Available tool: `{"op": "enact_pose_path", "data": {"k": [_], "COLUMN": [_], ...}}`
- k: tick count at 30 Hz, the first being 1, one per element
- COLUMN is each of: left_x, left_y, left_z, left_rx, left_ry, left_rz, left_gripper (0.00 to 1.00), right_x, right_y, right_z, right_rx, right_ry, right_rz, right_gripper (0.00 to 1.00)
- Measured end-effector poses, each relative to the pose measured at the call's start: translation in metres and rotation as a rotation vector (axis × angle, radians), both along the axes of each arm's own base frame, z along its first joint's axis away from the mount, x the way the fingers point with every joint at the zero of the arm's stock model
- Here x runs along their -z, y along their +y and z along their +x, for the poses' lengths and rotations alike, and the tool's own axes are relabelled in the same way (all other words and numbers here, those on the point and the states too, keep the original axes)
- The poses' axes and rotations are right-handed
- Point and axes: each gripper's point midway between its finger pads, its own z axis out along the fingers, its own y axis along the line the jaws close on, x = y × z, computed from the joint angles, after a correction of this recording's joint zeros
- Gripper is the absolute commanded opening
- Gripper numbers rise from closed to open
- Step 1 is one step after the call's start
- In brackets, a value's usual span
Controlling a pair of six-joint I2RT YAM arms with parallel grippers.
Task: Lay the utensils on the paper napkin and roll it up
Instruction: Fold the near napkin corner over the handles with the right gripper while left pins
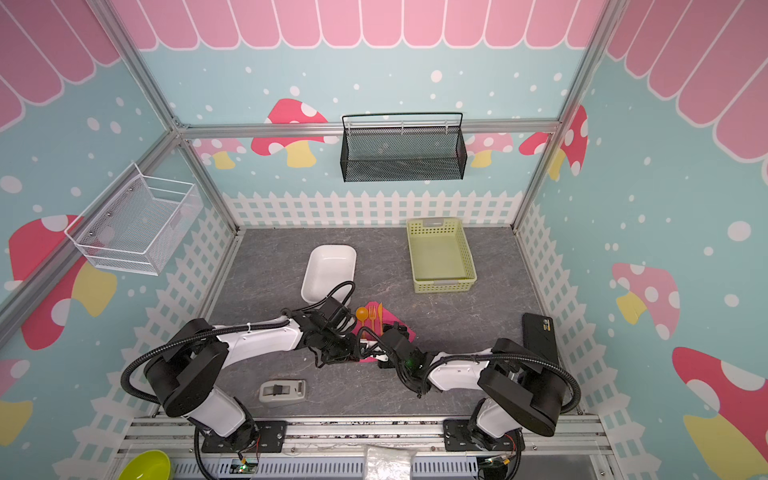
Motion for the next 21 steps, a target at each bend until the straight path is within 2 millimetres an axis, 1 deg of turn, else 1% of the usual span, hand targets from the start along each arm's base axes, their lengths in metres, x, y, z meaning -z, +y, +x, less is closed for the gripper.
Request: {"op": "enact_pose_path", "data": {"k": [2,4,10,12,14,16,18,21], "left_x": [0.003,0.005,0.007,0.007,0.007,0.007,0.007,0.007], "left_y": [0.000,-0.001,-0.001,-0.001,-0.001,-0.001,0.000,0.000], "left_z": [0.000,0.000,0.000,0.001,0.001,0.002,0.002,0.003], "left_rx": [0.001,0.002,-0.004,-0.008,-0.011,-0.013,-0.015,-0.020], "left_ry": [0.011,0.017,0.027,0.029,0.031,0.031,0.031,0.033], "left_rz": [0.010,0.015,0.020,0.020,0.021,0.021,0.021,0.022], "left_gripper": [0.06,0.06,0.06,0.06,0.06,0.06,0.06,0.06], "right_x": [-0.004,-0.016,-0.066,-0.085,-0.102,-0.114,-0.120,-0.118], "right_y": [0.000,0.001,0.002,0.004,0.004,0.003,-0.002,-0.012], "right_z": [0.000,0.001,0.006,0.009,0.011,0.011,0.010,0.007], "right_rx": [0.011,0.025,0.127,0.173,0.226,0.266,0.307,0.359], "right_ry": [0.001,-0.006,0.028,0.066,0.122,0.196,0.291,0.444], "right_rz": [0.019,0.062,0.281,0.375,0.474,0.569,0.670,0.780], "right_gripper": [0.79,0.79,0.78,0.78,0.75,0.71,0.67,0.57]}}
